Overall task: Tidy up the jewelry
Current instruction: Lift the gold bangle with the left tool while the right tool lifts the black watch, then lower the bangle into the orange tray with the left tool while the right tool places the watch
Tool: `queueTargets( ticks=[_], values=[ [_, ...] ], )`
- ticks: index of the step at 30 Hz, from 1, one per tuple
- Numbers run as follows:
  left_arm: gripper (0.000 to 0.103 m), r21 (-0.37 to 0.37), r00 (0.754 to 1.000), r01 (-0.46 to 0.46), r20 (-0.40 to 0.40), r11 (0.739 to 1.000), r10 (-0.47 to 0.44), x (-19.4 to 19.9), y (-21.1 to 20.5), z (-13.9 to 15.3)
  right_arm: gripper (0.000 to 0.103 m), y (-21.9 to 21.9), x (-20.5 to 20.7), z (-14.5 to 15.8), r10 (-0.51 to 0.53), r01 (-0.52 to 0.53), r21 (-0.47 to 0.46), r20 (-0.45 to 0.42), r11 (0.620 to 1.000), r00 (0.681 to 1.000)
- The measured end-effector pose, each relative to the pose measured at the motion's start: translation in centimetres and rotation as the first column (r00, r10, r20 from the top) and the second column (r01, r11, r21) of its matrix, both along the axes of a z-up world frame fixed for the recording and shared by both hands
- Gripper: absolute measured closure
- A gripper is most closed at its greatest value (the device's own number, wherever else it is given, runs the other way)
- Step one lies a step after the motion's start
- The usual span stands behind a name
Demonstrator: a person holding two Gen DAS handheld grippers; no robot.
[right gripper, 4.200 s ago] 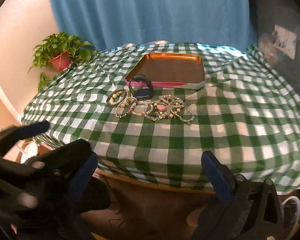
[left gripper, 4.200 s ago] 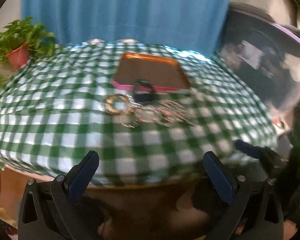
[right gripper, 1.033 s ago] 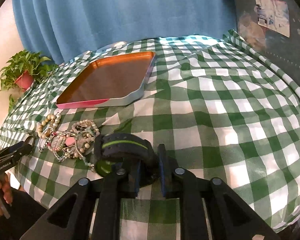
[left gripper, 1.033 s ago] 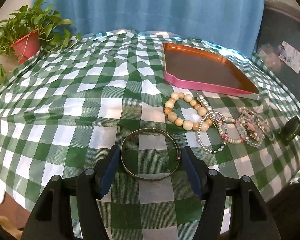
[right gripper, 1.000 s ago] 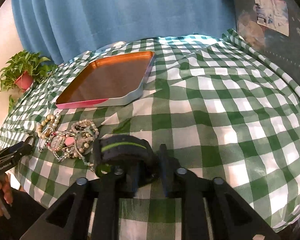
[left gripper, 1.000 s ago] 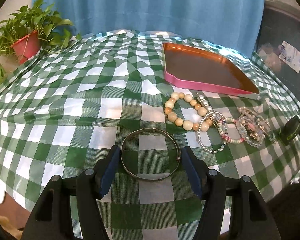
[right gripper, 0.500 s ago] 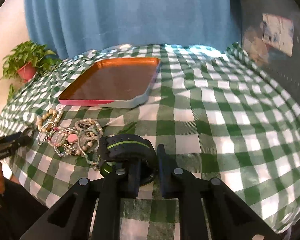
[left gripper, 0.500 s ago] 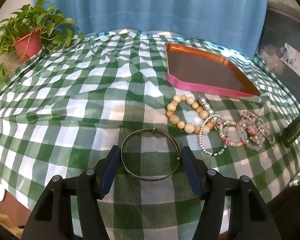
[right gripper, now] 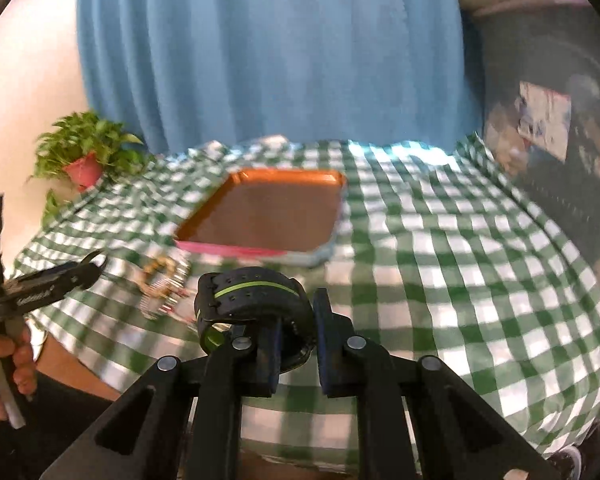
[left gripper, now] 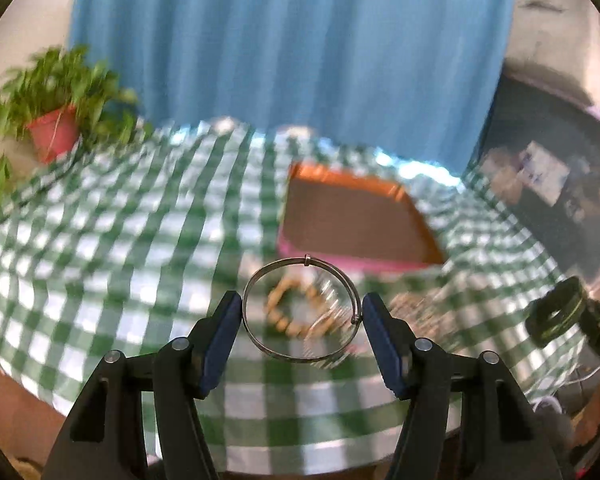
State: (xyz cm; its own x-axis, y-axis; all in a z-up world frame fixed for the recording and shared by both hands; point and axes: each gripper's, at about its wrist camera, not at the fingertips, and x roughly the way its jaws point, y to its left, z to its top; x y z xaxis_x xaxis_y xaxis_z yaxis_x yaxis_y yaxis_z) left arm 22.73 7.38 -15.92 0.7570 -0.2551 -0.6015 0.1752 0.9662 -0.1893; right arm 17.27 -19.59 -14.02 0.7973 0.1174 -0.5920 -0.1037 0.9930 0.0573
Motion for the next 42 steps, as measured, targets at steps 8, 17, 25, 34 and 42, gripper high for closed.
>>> queueTargets(
  ticks=[8,17,25,34,42],
  values=[
    [0.040,0.077,0.966,0.066,0.247,0.995,-0.083,-4.0,-3.0,9.2,0.090,2.7,-1.7,7.0,0.079,-0.084,0.044,0.112,0.995,0.991],
    [0.040,0.113,0.932,0.077,0.346,0.991,-0.112,-3.8,-5.0,12.4,0.090,4.0,-0.3,11.1,0.120,-0.133,0.060,0.185,0.989,0.975],
    [0.040,0.130,0.949,0.093,0.288,0.987,-0.128,1.5,-6.4,9.7,0.090,5.1,5.0,8.9,0.131,-0.146,0.087,0.162,0.985,0.978],
    [0.040,0.050,0.992,0.029,0.121,0.998,-0.035,9.6,-6.6,3.1,0.090,5.5,12.2,3.3,0.156,-0.164,0.087,0.094,0.983,0.983],
    [0.040,0.061,0.998,0.043,0.047,0.997,-0.046,14.0,-6.9,-1.6,0.088,3.9,16.5,-2.6,0.113,-0.121,0.100,0.078,0.988,0.991]
  ],
)
